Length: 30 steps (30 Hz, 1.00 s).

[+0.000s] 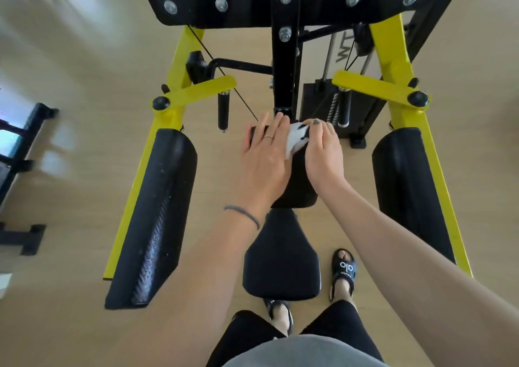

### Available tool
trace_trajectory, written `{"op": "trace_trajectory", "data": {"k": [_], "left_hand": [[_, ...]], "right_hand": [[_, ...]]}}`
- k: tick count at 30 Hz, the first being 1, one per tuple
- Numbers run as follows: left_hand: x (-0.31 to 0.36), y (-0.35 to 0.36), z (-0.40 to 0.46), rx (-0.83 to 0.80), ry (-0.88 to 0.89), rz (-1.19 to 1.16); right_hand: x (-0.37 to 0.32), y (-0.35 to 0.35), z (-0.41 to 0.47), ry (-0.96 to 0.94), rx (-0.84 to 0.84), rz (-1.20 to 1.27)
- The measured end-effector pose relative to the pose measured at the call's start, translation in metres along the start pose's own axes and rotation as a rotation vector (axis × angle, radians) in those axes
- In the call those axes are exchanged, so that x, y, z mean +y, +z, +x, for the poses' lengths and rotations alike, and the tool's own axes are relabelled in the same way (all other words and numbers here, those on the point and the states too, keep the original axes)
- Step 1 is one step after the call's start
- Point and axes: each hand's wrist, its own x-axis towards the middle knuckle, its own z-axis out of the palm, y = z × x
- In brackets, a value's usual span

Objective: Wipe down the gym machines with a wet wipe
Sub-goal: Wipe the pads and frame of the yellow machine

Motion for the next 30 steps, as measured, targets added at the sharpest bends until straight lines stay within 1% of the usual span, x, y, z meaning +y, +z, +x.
{"op": "trace_trajectory", "data": {"k": [1, 2, 3, 4, 6, 7, 8, 9, 10, 12, 13, 14, 15, 16, 19, 20, 21, 22, 25, 28, 30], "left_hand": [[-0.004, 0.0, 0.001, 0.01, -0.032, -0.021], [-0.011, 0.002, 0.0, 0.024, -0.101, -0.057], [-0.018, 0.0, -0.003, 0.051, -0.213, -0.13], [-0.024, -0.006, -0.006, 0.05, -0.37, -0.27], [-0.025, -0.02, -0.008, -0.059, -0.769, -0.68], [-0.019, -0.024, -0.008, -0.071, -0.898, -0.813], [-0.014, -0.024, -0.009, -0.063, -0.943, -0.863], [-0.008, -0.024, -0.01, -0.061, -0.93, -0.864], [-0.003, -0.023, -0.01, -0.034, -0.849, -0.82], [-0.001, -0.02, -0.013, 0.055, -0.554, -0.641], [-0.004, -0.018, -0.013, 0.067, -0.419, -0.567], [-0.009, -0.013, -0.012, 0.061, -0.322, -0.498], [-0.014, -0.009, -0.011, 0.044, -0.31, -0.473], [-0.017, -0.009, -0.011, 0.024, -0.418, -0.548], [-0.025, 0.0, -0.018, -0.079, -1.024, -1.02], [-0.028, 0.008, -0.024, -0.118, -1.143, -1.095], [-0.025, 0.01, -0.03, -0.165, -1.203, -1.116], [-0.02, 0.007, -0.033, -0.2, -1.217, -1.104], [-0.007, -0.007, -0.028, -0.116, -1.151, -1.155], [-0.002, -0.025, -0.011, -0.009, -0.935, -1.101], [-0.008, -0.024, -0.001, -0.033, -0.812, -0.987]], "right_hand": [[0.001, -0.003, 0.0, 0.001, -0.02, 0.018], [0.003, -0.005, 0.0, 0.004, -0.037, 0.032], [0.003, -0.006, 0.0, 0.009, -0.05, 0.039], [0.003, -0.006, -0.001, 0.015, -0.053, 0.04], [0.001, -0.003, -0.001, 0.013, -0.037, 0.026], [0.001, -0.001, -0.001, 0.007, -0.027, 0.016], [0.001, 0.0, -0.001, 0.003, -0.02, 0.009], [0.002, 0.001, 0.0, -0.001, -0.017, 0.005], [0.003, 0.001, 0.0, -0.006, -0.01, 0.0], [0.004, 0.001, 0.0, -0.018, 0.005, -0.012], [0.005, 0.002, 0.0, -0.025, 0.011, -0.016], [0.005, 0.002, 0.0, -0.027, 0.011, -0.018], [0.005, 0.002, 0.0, -0.025, 0.005, -0.016], [0.005, 0.002, 0.0, -0.021, -0.002, -0.011], [0.007, 0.001, 0.0, -0.021, -0.006, -0.005], [0.006, 0.001, -0.001, -0.022, -0.004, -0.008], [0.006, 0.002, -0.001, -0.024, -0.001, -0.011], [0.006, 0.003, -0.001, -0.026, 0.003, -0.015], [0.008, 0.004, 0.0, -0.031, 0.015, -0.028], [0.007, 0.005, 0.0, -0.044, 0.043, -0.038], [0.006, 0.006, -0.001, -0.042, 0.05, -0.045]]}}
